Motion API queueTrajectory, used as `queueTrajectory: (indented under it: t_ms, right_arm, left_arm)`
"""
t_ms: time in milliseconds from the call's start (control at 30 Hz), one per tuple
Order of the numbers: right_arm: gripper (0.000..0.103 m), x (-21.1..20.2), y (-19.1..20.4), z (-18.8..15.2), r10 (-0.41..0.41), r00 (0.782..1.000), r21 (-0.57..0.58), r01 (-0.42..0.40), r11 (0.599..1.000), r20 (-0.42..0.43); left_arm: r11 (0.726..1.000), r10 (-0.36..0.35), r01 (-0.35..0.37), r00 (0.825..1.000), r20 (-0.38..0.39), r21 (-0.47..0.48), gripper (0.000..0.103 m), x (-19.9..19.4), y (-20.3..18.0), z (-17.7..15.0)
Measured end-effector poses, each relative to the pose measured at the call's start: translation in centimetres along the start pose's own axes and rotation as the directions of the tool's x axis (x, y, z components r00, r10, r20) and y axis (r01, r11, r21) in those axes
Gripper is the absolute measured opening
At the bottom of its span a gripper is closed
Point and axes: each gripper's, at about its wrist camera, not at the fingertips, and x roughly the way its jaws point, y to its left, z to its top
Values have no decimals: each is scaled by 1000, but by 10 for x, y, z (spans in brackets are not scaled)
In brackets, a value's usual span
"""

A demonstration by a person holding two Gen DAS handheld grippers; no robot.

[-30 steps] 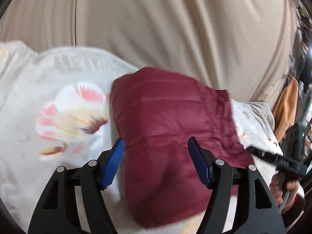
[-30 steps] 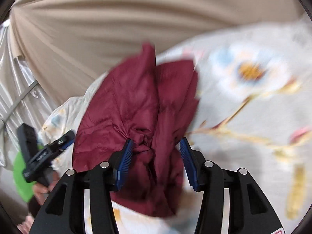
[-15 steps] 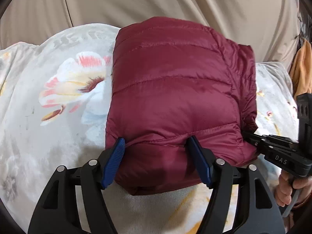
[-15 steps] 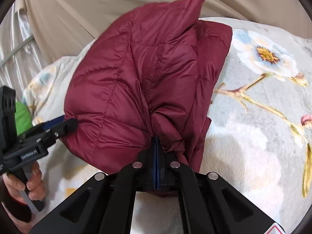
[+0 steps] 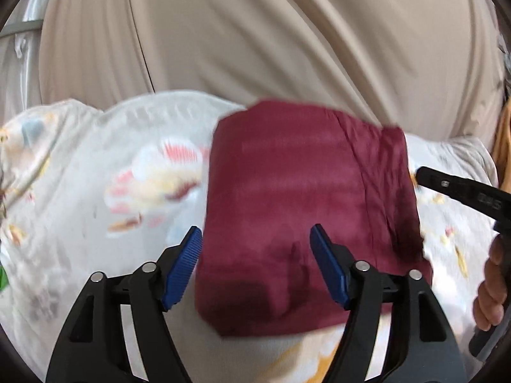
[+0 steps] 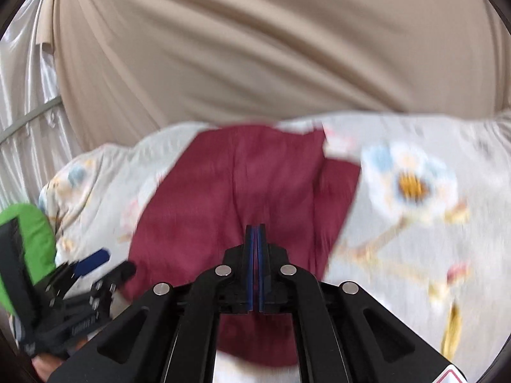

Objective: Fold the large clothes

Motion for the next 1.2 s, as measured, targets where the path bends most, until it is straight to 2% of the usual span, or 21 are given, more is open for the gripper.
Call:
queueTrajectory:
  t_ms: [100, 167, 200, 267, 400, 467, 567, 633, 733, 800, 900, 1100, 1200]
  right_arm:
    - [0, 41, -10, 16, -36, 998, 37, 38, 999, -55]
    - [0, 71, -29, 8, -80, 990, 68, 88, 994, -113]
    - [0, 78, -37, 2, -75, 989, 91, 87, 992, -130]
    - [0, 88, -50, -13, -53, 988, 129, 72, 989, -144]
    - [0, 95, -51, -22, -63, 986, 122, 83, 989, -155]
    - [0, 86, -47, -19, -75, 986, 147, 98, 984, -152]
    - [1, 39, -35, -23, -89, 991, 137, 102, 985, -95]
    - [1, 13, -26, -32, -102, 992, 115, 111, 987, -81]
    - [11, -26, -12, -63, -107, 990, 79, 115, 990, -96]
    - [18, -42, -5, -84, -140, 984, 47, 146, 988, -113]
    - [31, -55, 1, -117, -179, 973, 34, 185, 982, -144]
    - [40, -67, 18, -170, -229, 956, -5, 232, 973, -181]
    - [42, -72, 21, -180, -255, 953, -7, 257, 966, -165]
  left_arm:
    - [1000, 0, -1, 999, -46, -25, 70, 22, 0, 11]
    - [1000, 2, -5, 995, -104, -29, 72, 43, 2, 5]
    - [1000, -10, 6, 993, -120, -29, 74, 51, 3, 2]
    - [999, -22, 18, 994, -111, -33, 83, 57, 5, -8]
    - [998, -24, 17, 991, -129, -61, 86, 65, 5, -13]
    - [997, -18, 8, 990, -139, -75, 85, 62, 6, -12]
    - [997, 0, -11, 991, -137, -81, 84, 43, 6, -13]
    - [997, 14, -22, 993, -116, -67, 91, 25, 1, -18]
    - [999, 25, -29, 995, -99, -38, 93, 0, -8, -34]
    - [999, 31, -33, 995, -99, -23, 94, -12, -15, -45]
    - [999, 47, -46, 993, -105, 7, 95, -27, -28, -68]
    - [994, 90, -80, 986, -138, 80, 95, -35, -51, -103]
    - [988, 136, -128, 986, -101, 87, 94, -43, -56, -107]
